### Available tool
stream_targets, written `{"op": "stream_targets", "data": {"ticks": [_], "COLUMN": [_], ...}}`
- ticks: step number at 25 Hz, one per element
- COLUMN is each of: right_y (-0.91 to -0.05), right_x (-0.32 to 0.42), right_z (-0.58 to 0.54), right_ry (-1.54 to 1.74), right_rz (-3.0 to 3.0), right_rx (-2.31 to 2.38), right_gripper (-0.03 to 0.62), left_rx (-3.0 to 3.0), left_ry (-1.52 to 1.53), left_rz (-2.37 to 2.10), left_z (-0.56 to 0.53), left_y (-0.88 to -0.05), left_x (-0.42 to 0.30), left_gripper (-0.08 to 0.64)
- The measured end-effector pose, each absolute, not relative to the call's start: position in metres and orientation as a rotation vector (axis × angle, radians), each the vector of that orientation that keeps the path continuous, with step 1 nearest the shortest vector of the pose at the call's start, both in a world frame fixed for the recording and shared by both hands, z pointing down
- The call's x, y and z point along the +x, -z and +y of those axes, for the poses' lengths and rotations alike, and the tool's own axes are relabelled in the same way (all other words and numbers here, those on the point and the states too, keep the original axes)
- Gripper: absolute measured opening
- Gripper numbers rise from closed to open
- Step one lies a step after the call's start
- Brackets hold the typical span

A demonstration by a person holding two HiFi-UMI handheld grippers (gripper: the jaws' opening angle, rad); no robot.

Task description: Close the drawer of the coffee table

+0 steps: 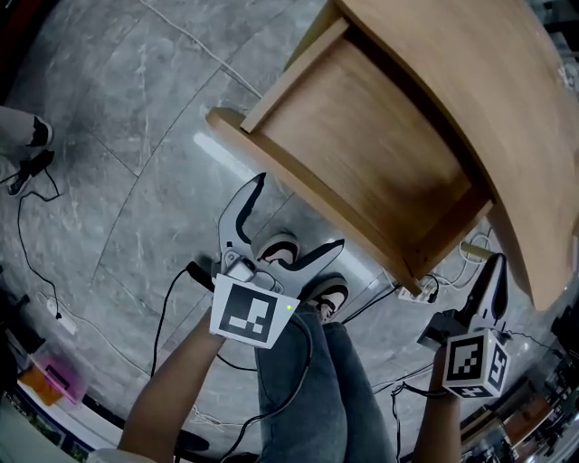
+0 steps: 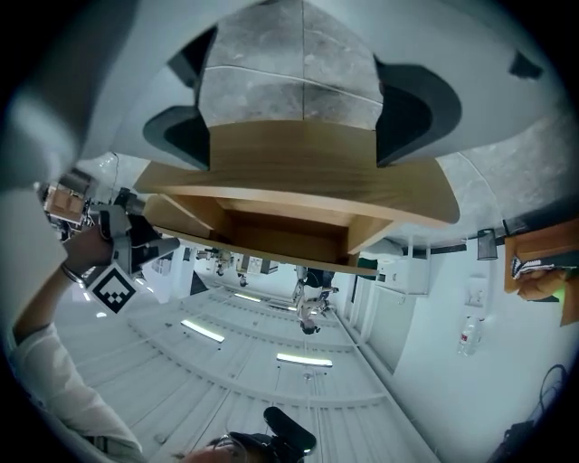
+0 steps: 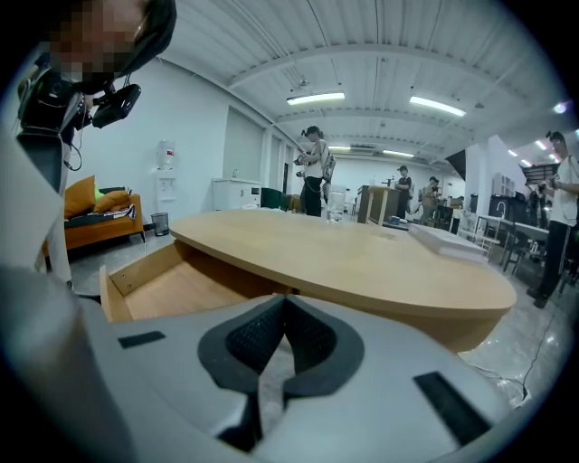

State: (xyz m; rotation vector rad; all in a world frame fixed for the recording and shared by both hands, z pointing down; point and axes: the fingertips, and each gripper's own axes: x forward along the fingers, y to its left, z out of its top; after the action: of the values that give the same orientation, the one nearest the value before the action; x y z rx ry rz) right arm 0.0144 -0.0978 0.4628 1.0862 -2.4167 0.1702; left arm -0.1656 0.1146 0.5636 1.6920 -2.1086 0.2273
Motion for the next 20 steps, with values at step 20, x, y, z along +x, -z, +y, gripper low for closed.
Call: {"op": "stream_targets", "data": {"ticks": [20], "right_y": [-0.467], "right_x": [0.019], "right_z": [-0.112], "right_ry": [-0.226], "right_rz": [-2.389], "right_rx": [1.078], "right_gripper": [0.0], "left_rx": [1.712], "left_ry": [-0.235], "left_rz": [-2.118], "left_z": [0.103], "left_y": [-0.559], "left_x": [-0.169], "left_gripper": [0.574]}}
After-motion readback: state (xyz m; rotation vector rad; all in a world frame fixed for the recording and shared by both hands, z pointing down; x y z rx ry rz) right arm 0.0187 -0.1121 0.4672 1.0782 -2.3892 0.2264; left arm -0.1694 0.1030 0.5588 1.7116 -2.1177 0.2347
